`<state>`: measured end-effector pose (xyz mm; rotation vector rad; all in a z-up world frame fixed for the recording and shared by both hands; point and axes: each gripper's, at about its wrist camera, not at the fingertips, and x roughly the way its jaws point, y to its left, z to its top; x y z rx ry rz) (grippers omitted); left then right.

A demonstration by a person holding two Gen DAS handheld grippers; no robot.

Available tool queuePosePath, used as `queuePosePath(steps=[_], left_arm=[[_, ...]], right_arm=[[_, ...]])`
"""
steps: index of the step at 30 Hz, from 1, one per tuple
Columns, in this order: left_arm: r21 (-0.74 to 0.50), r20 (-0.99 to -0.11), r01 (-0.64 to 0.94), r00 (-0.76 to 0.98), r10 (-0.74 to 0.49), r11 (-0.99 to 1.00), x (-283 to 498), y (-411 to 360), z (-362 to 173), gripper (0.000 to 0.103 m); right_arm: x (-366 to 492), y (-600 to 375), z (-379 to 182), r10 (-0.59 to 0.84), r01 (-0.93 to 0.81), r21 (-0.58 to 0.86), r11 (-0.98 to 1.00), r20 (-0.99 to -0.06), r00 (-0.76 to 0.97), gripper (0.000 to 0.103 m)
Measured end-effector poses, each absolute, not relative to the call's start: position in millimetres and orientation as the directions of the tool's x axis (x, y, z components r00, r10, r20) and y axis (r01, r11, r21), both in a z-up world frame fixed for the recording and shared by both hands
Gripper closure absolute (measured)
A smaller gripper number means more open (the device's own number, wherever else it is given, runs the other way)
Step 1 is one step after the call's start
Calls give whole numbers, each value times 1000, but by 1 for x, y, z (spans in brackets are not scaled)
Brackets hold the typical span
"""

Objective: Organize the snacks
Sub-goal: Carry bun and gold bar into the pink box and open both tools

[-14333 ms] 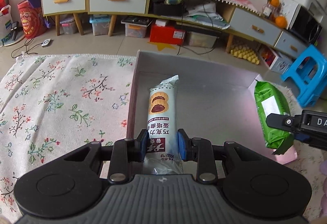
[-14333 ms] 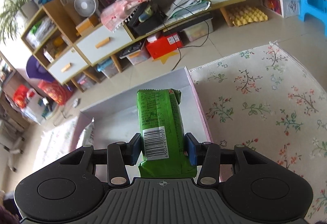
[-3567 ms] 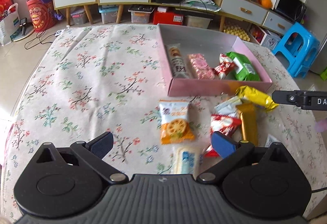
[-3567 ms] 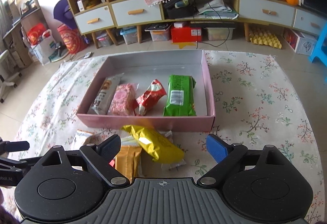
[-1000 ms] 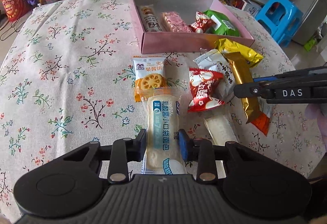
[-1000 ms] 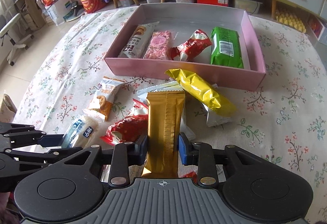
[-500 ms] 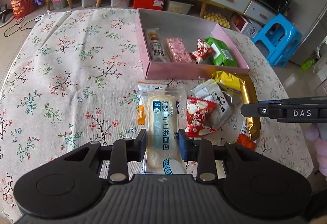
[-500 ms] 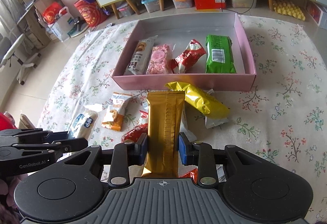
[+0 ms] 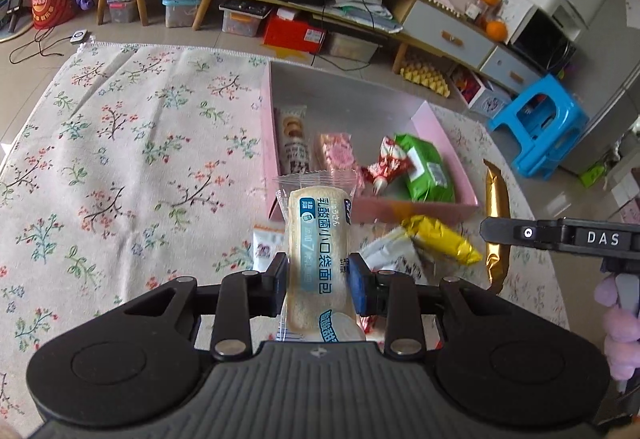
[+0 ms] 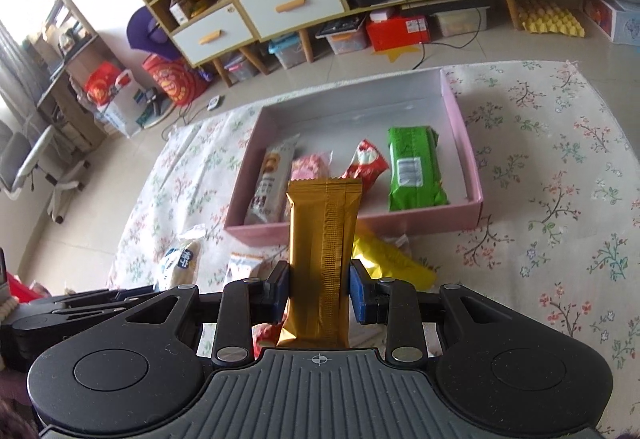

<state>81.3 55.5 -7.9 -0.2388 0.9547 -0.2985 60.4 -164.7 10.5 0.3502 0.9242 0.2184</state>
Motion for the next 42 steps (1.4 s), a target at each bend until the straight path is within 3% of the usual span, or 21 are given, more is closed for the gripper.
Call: queuePosePath(steps=[8,23,42], left_arm=[[-387,-726,96,581,-367,917,117,44,-14,74],[-303,-701,59,662,-264,951,173,14,-23,74],[-282,-719,43,652,-241,958,194,8,-45,74]], right_arm=[[93,-194,-6,359,19,473,881,-694,624,74],[163,-211,-15,326,107,532,840,-652,685,74],[202,-211,-48,302,152,520,841,-683,665,74]])
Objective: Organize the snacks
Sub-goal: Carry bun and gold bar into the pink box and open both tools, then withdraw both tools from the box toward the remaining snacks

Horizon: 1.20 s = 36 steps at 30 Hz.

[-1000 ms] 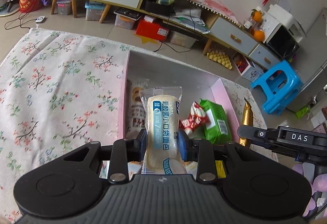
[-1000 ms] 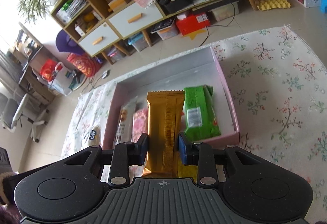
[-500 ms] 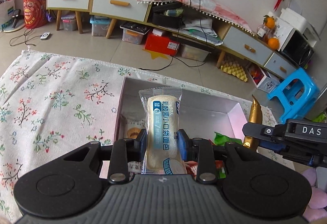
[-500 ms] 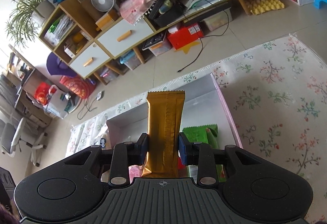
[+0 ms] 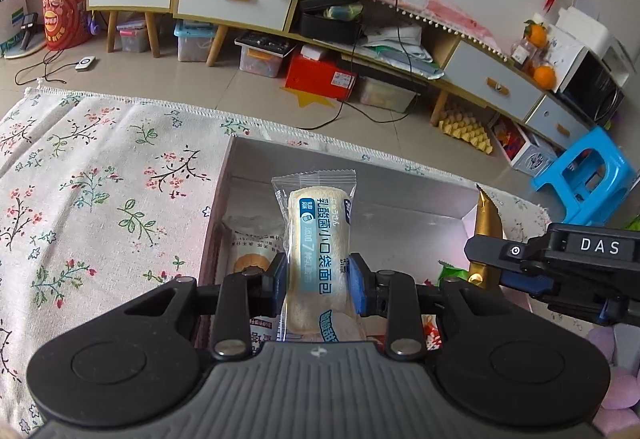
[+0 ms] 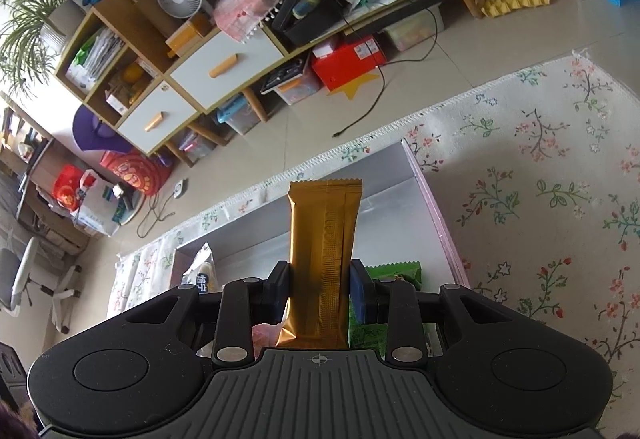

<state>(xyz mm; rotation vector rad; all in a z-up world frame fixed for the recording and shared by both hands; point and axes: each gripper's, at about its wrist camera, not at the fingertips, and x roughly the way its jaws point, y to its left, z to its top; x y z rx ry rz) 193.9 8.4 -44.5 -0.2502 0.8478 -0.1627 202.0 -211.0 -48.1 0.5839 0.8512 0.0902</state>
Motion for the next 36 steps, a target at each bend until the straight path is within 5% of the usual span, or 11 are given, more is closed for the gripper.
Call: queuePosePath(steps=[16,20,22,30,36], left_arm=[[-346,-698,37,657,-284,937,196,17,-45,72],[-331,-674,43,688,-269,943,194,13,-39,49],[-327,-674,54,687,-273,943,193,10,-38,41],[-274,-692,81,675,-255,958,180,7,-30,24],[-213,-699,106,678,-227,971,163,9,-19,11]], right_arm=[[200,-212,-48,319,134,531,837,-672,668,69],[200,-213,-47,336,136,549,825,-669,663,59],[198,-212,-44,336,131,551,824,-662,670,40],[190,-204,-35,326,100,499,861,-691,646,36],[169,-204,-14,307,69,461,885,-688,657,24]])
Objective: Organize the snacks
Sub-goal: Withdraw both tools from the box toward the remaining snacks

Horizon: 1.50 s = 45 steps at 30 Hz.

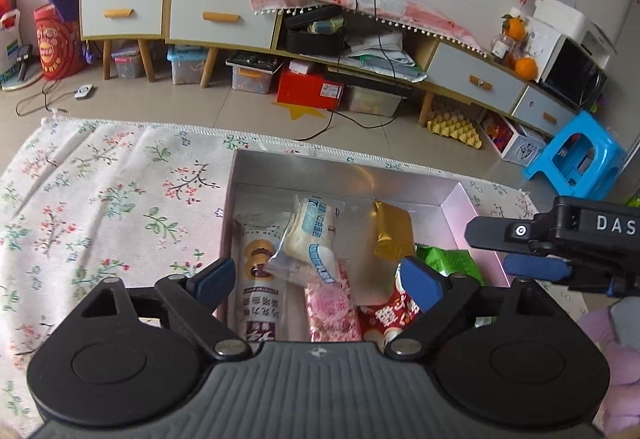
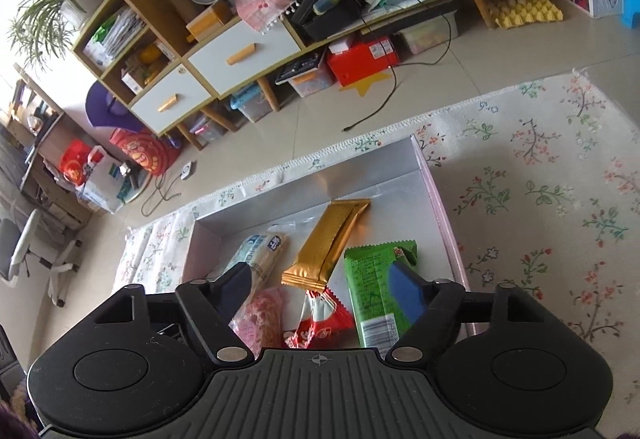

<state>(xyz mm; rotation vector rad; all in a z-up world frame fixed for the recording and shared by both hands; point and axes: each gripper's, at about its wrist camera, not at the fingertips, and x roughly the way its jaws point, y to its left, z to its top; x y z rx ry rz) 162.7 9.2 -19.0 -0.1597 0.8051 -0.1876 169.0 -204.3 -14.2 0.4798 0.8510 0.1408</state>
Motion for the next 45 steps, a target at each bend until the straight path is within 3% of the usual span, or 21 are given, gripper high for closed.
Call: queuePosePath(steps=[8,10,17,36,45], left_arm=[[-157,-706,93,686,-178,983,136,15,-2,1],[-145,-704,97,690,-171,985,128,16,3,1],[-108,-746,93,651,-142,990,102,20,1,1],[-81,-780,203,597,-189,976,45,26,-37,1],[-178,-744,297,583,-326,938,29,18,-58,1]], right_arm=[[134,-197,15,303,16,419,908,-684,664,19],[123,-196,20,301,8,411,911,-680,668,12],[85,-188,31,284,-41,348,937,-686,670,12],[31,-173,-19,183,-152,110,982,-739,649,8],[3,-179,-58,250,-237,134,962,-781,573,8]])
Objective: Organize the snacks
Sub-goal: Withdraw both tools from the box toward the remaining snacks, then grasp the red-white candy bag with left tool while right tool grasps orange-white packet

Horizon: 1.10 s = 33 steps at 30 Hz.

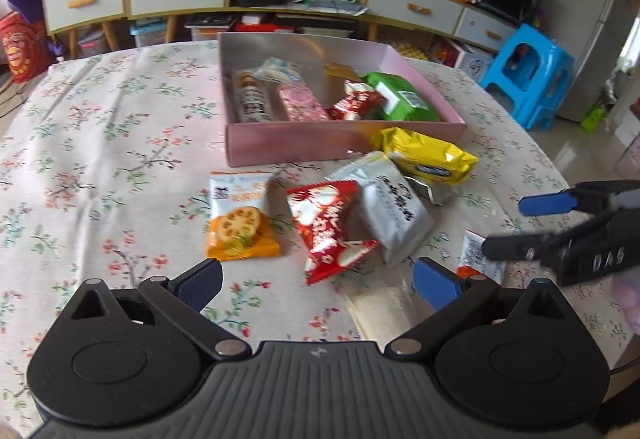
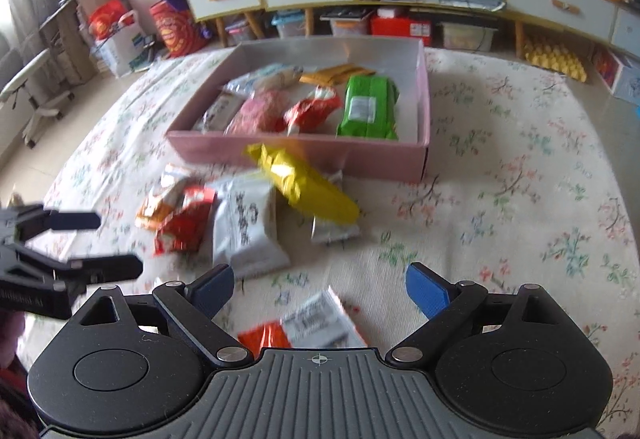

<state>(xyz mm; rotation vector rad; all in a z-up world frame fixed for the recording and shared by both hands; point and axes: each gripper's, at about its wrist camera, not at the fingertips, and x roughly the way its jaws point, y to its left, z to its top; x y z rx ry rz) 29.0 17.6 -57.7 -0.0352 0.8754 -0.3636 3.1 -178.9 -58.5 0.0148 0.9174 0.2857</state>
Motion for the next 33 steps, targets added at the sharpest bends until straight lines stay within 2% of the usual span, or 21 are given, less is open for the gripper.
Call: queuePosePath(steps=[4,11,15,23,33], left_arm=[[-187,-732,344,577,-364,920,26,11,-65,2],[-193,-729,377,562,-390,906,29,-1,-72,5],[-202,-730,366,563,-389,909,33,-1,-74,8],[-221,-725,338,570,-385,915,42,2,-78,24],[-222,-723,312,583,-371,924,50,0,-77,38]], right_arm=[[-18,-174,-72,265,-337,70,939,-772,577,8],[-27,-173,-90,323,-420,79,904,-770,550,8],[-30,-164,-97,318,-477,2,879,-748,583,3],[-20,-166,-98,348,-516,7,857,-745,569,3],[-19,-173,-97,336,-509,-1,861,-750,569,8]])
